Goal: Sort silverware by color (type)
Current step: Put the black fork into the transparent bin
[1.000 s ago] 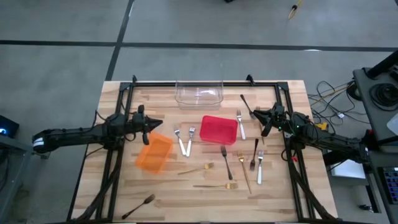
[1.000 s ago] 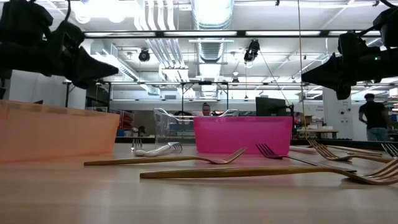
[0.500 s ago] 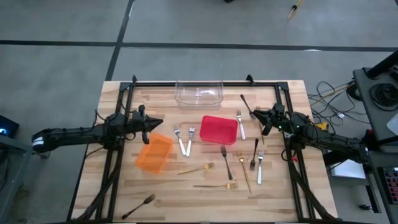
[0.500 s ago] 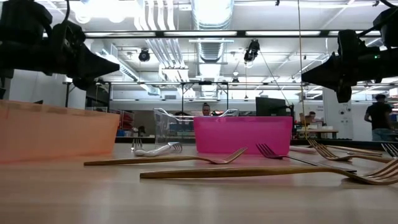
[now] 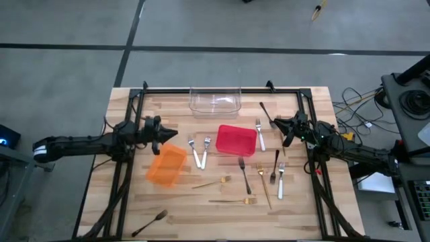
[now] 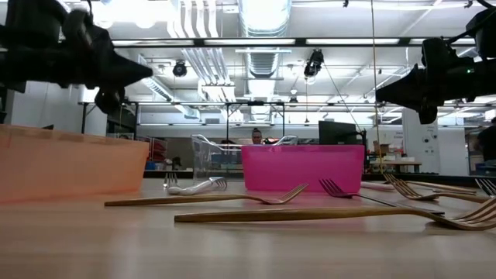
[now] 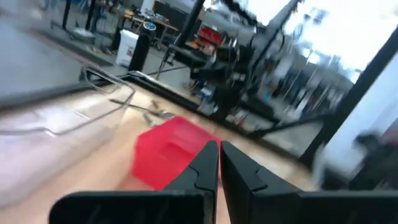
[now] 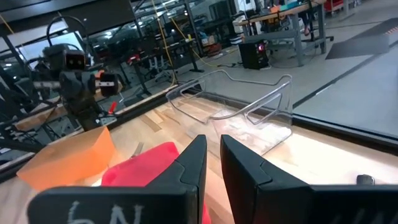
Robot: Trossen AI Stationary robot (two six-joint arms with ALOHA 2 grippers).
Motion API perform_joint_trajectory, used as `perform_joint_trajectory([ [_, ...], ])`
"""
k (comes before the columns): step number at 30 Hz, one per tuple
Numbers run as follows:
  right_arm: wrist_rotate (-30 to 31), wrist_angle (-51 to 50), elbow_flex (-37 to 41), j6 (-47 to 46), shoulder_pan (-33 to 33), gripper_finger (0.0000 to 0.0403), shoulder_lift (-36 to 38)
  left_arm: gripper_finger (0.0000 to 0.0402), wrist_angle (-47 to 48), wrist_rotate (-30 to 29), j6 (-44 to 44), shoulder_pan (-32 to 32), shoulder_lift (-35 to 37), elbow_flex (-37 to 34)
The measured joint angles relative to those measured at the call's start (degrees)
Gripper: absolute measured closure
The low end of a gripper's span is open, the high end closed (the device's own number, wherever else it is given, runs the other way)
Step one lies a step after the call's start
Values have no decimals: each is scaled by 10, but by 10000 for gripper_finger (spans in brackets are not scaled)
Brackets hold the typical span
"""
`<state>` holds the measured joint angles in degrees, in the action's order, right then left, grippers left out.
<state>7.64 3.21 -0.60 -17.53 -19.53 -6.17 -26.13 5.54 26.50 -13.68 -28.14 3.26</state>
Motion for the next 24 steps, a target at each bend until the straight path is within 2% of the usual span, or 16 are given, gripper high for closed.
perform_joint_trajectory([
  [5,0,0,0,0,0,365,0,402,-27,0,56,16,-22,6],
  [16,0,1,0,0,0,364,0,402,-279,-3,44,73,-113,7],
  [24,-1,3,0,-3,0,364,0,402,-298,-3,57,125,-213,75],
])
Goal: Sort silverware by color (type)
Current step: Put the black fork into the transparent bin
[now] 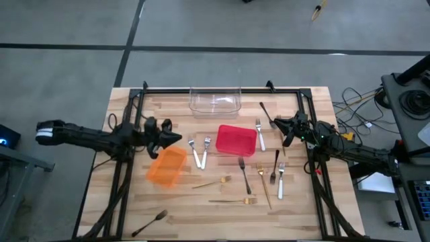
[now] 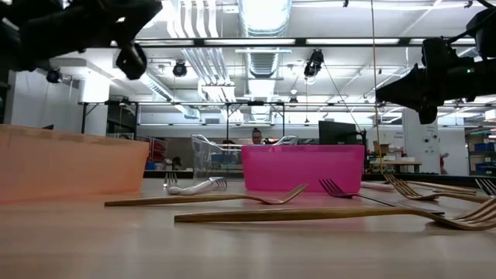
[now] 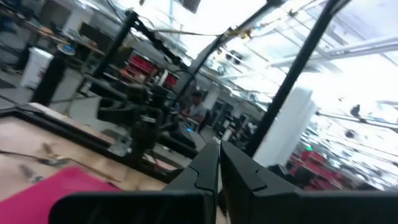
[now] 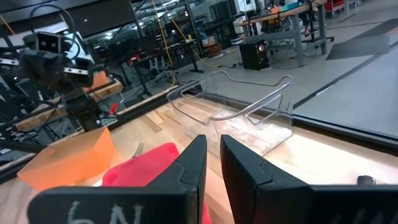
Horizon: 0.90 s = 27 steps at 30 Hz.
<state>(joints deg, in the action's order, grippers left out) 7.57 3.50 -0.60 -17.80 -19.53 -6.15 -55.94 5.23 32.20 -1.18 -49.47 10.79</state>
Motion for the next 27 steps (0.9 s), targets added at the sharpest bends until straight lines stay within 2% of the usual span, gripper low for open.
perform_joint_trajectory([
  [4,0,12,0,-38,0,365,0,402,25,4,0,21,-54,65],
  [8,0,42,0,-49,0,365,0,402,125,31,1,35,-85,133],
  [12,0,72,0,-34,0,365,0,402,302,31,4,46,-103,210],
  [16,0,72,0,-22,0,365,0,402,508,3,30,66,-117,291],
  [20,0,57,0,-21,0,364,0,402,694,-30,65,106,-136,372],
  [27,0,48,0,-15,0,365,0,402,960,-67,147,193,-188,510],
])
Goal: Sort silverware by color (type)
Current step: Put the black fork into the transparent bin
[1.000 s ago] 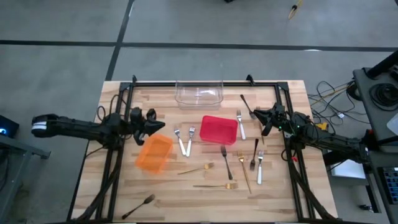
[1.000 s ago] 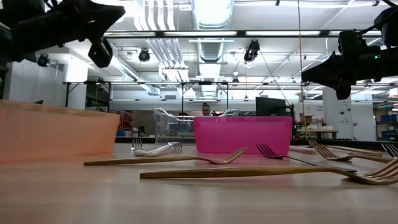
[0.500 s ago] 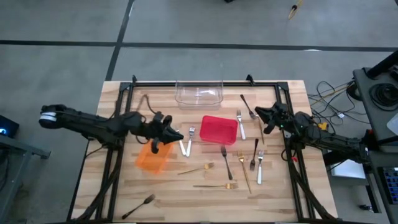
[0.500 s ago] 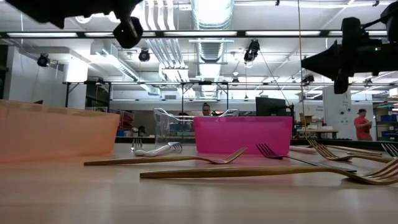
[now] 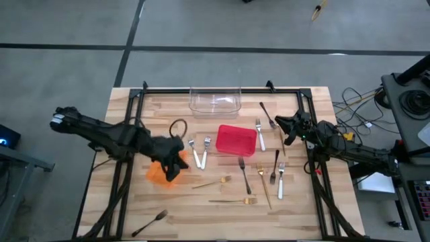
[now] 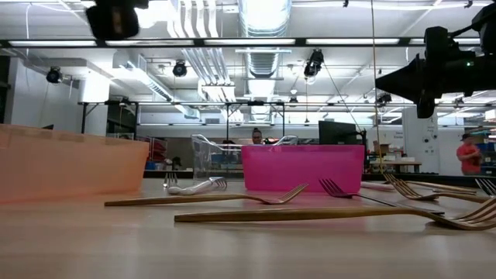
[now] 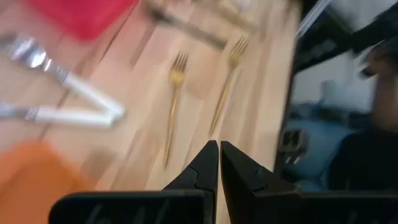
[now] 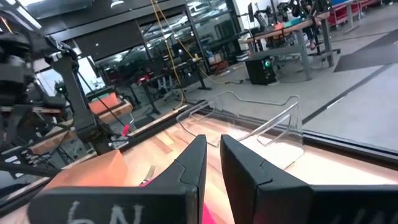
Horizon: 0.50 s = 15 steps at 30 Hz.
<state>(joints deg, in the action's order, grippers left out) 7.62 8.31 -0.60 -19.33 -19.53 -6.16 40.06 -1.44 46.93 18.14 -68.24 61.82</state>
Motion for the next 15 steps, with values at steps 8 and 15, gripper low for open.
perform_joint_trajectory([
  [8,0,-27,0,0,0,365,0,402,175,37,132,99,-74,97],
  [15,0,-61,0,-1,0,365,0,402,213,55,181,204,-136,145],
])
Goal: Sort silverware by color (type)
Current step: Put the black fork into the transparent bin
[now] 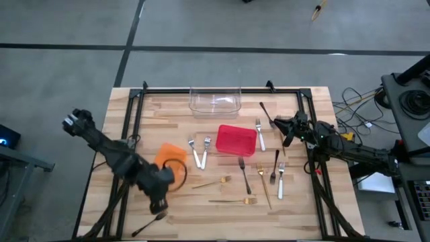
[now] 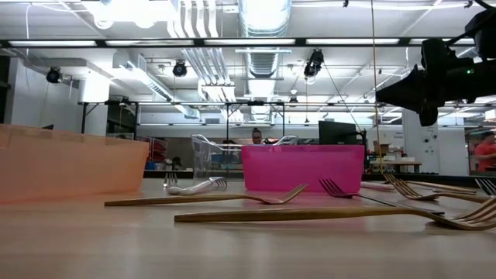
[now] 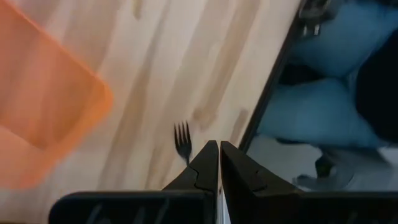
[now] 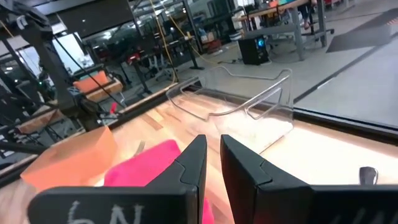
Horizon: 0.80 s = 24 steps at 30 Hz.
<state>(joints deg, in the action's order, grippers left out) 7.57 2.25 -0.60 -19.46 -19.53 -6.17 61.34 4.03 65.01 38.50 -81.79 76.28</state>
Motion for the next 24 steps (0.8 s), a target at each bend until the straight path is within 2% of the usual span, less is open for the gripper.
perform_joint_trajectory([
  [7,0,-3,0,0,0,364,0,402,-2,3,114,69,-48,-7],
  [11,0,-3,0,0,0,365,0,402,-11,37,197,107,-73,-22],
  [18,0,-1,0,-1,0,365,0,402,-56,42,259,159,-133,-22],
  [24,0,-1,0,-8,0,365,0,402,-72,42,285,164,-190,-23],
])
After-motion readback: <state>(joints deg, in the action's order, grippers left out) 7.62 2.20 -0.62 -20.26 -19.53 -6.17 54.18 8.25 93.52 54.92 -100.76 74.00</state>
